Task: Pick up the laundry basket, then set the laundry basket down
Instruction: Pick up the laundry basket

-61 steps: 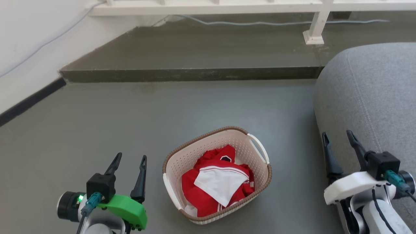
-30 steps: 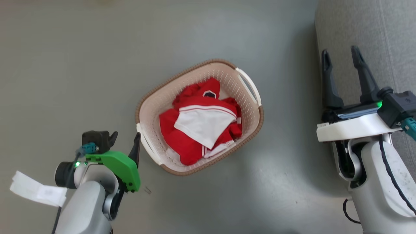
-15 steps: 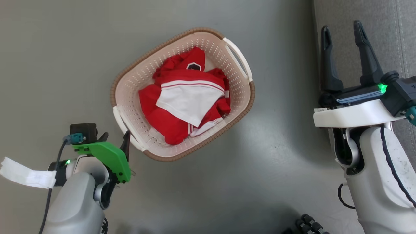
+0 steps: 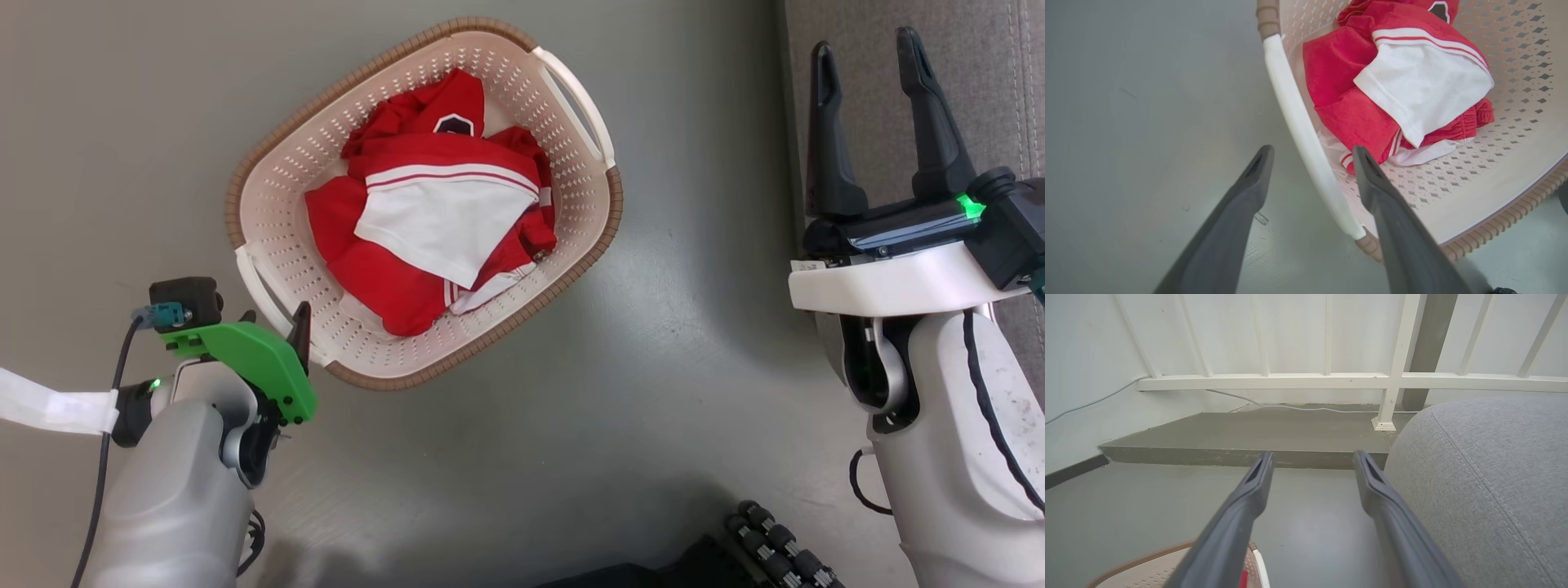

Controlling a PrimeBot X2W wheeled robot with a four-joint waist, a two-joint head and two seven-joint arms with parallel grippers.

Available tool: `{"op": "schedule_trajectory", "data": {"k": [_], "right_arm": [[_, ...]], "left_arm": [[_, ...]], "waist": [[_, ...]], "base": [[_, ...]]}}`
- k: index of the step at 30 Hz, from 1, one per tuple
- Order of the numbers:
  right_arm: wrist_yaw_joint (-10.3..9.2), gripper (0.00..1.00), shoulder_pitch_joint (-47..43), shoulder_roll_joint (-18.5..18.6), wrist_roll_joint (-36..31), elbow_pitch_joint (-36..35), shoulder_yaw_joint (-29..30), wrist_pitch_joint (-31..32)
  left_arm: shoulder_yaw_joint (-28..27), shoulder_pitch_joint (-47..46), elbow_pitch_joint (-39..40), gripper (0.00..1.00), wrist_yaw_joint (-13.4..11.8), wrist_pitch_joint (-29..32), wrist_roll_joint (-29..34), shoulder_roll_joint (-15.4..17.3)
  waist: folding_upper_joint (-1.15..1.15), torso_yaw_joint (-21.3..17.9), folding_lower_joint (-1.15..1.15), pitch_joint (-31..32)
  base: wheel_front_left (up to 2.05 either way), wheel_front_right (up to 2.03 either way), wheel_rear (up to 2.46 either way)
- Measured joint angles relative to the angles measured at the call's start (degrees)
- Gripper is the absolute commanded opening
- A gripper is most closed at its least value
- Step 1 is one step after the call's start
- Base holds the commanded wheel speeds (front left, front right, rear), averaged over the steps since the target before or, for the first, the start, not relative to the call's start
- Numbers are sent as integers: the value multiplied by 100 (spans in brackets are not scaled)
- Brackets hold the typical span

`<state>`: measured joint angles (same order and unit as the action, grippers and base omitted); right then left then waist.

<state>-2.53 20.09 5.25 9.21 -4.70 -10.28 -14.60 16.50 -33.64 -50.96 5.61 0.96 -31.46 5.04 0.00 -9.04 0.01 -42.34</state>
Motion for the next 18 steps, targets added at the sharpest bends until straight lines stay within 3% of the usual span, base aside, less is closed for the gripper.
{"op": "schedule_trajectory", "data": {"k": [5,6,7,8,9,18], "right_arm": [[0,100,3,-2,-32,-69,19,0],[0,100,3,-2,-32,-83,33,0],[0,100,3,-2,-33,-97,43,0],[0,100,4,-3,-45,-108,52,0],[0,100,5,-4,-65,-110,62,0],[-5,100,60,-45,-73,-185,91,0]], "left_arm": [[-16,-199,-216,100,25,-1,-13,2],[-14,-233,-247,96,29,-1,-13,2],[-18,-271,-280,44,36,-1,-13,2],[-27,-311,-331,18,36,-9,-14,1],[-32,-347,-390,0,37,-27,-14,2],[-55,-579,-678,0,93,-135,-24,0]], "waist": [[0,-65,0,-150],[0,-75,0,-176],[0,-84,0,-201],[0,-92,0,-224],[0,-97,0,-241],[0,-101,0,-281]], "base": [[0,0,0],[0,0,0],[0,0,0],[0,0,0],[0,0,0],[0,0,0]]}}
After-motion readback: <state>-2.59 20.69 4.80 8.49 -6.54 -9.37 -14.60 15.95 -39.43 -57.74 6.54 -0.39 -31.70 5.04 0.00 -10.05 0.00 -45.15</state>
